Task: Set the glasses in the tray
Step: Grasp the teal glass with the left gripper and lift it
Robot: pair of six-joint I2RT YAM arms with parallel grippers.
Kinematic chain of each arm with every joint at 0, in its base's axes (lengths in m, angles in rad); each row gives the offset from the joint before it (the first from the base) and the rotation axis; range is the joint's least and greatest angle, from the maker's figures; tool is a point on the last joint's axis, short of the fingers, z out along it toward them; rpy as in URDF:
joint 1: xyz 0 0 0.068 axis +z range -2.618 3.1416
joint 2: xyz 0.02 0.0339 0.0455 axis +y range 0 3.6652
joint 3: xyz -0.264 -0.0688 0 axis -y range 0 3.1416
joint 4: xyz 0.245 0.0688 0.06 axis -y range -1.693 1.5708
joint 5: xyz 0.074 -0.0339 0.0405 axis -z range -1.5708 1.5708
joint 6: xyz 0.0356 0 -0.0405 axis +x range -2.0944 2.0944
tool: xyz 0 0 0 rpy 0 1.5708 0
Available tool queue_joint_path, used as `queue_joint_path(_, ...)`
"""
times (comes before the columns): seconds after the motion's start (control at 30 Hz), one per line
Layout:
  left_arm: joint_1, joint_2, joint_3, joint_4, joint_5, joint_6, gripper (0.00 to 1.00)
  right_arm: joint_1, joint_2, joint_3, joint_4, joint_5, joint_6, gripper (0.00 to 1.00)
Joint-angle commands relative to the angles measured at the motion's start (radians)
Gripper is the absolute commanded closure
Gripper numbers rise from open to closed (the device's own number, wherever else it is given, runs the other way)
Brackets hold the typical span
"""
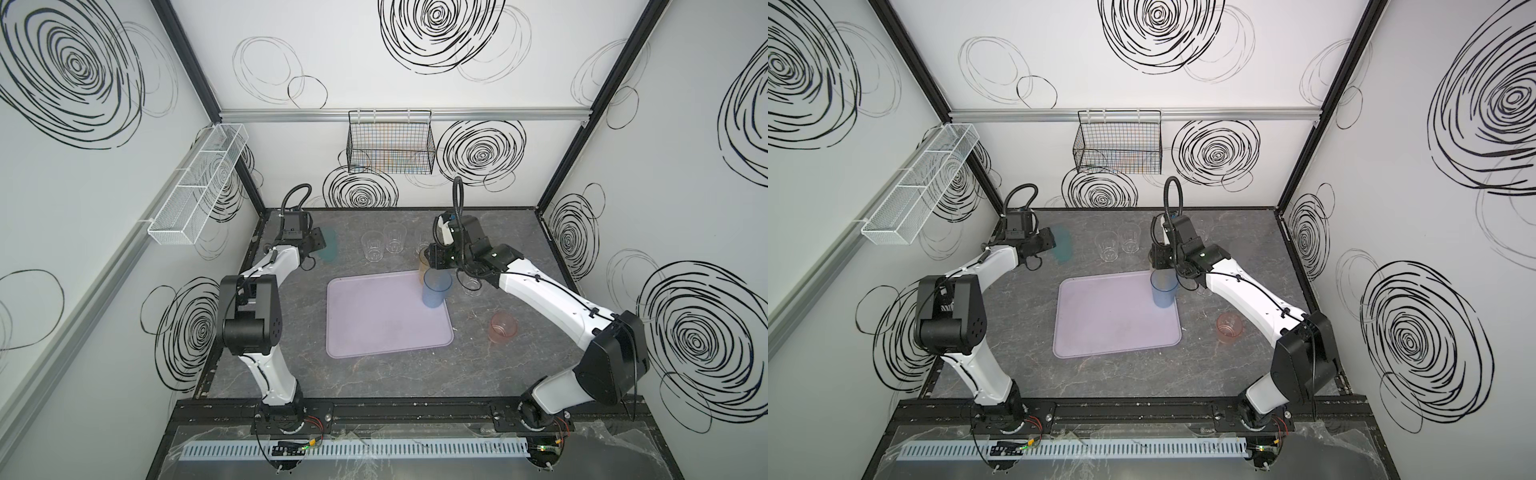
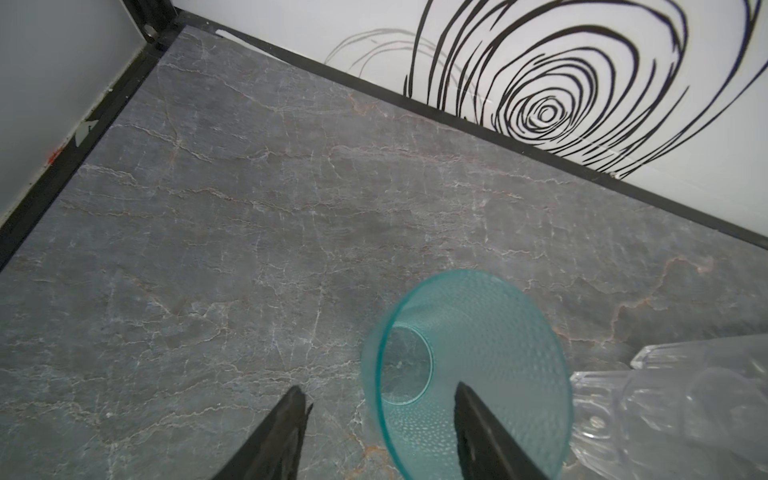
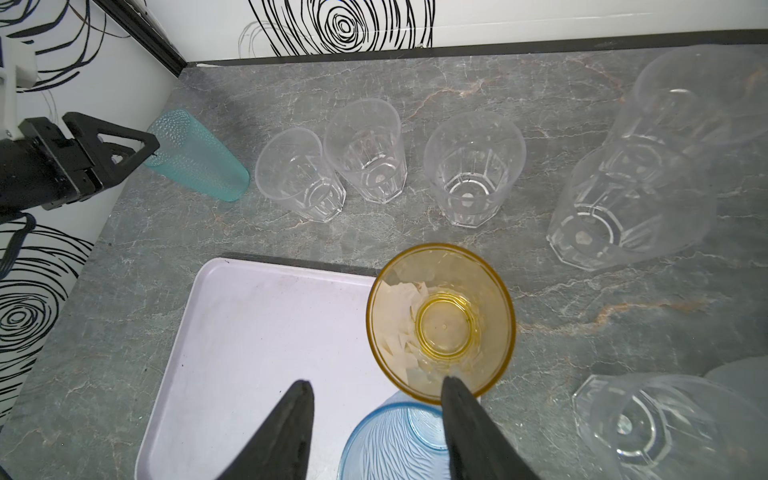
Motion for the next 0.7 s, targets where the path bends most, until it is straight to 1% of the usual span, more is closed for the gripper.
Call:
queue_joint_path(0.0, -0.006, 0.022, 0.041, 0.005, -0.031, 0.028, 0.41, 0.005, -0.03, -0.012, 0.009, 0.012, -0.006, 0.46)
queue_joint_path(0.1, -0.007, 0.04, 0.047, 0.004, -0.034, 0.029, 0.45, 0.007, -0.031, -0.016, 0.012, 0.009, -0.005, 0.47)
queue_joint_path(0.27, -0.016, 0.045, 0.032, 0.012, -0.039, 0.031, 0.48, 0.007, -0.033, -0.024, 0.015, 0.005, 0.003, 0.47)
queue_joint_path(0.37, -0.016, 0.053, 0.041, 0.004, -0.037, 0.032, 0.52, 0.009, -0.037, -0.032, 0.018, 0.003, 0.008, 0.47)
queue_joint_path(0.47, -0.016, 0.05, 0.039, -0.001, -0.042, 0.033, 0.59, 0.009, -0.044, -0.041, 0.021, 0.005, 0.009, 0.47)
queue_joint_path(0.67, -0.03, 0.039, 0.007, 0.005, -0.039, 0.031, 0.75, 0.011, -0.05, -0.057, 0.031, 0.0, 0.016, 0.47)
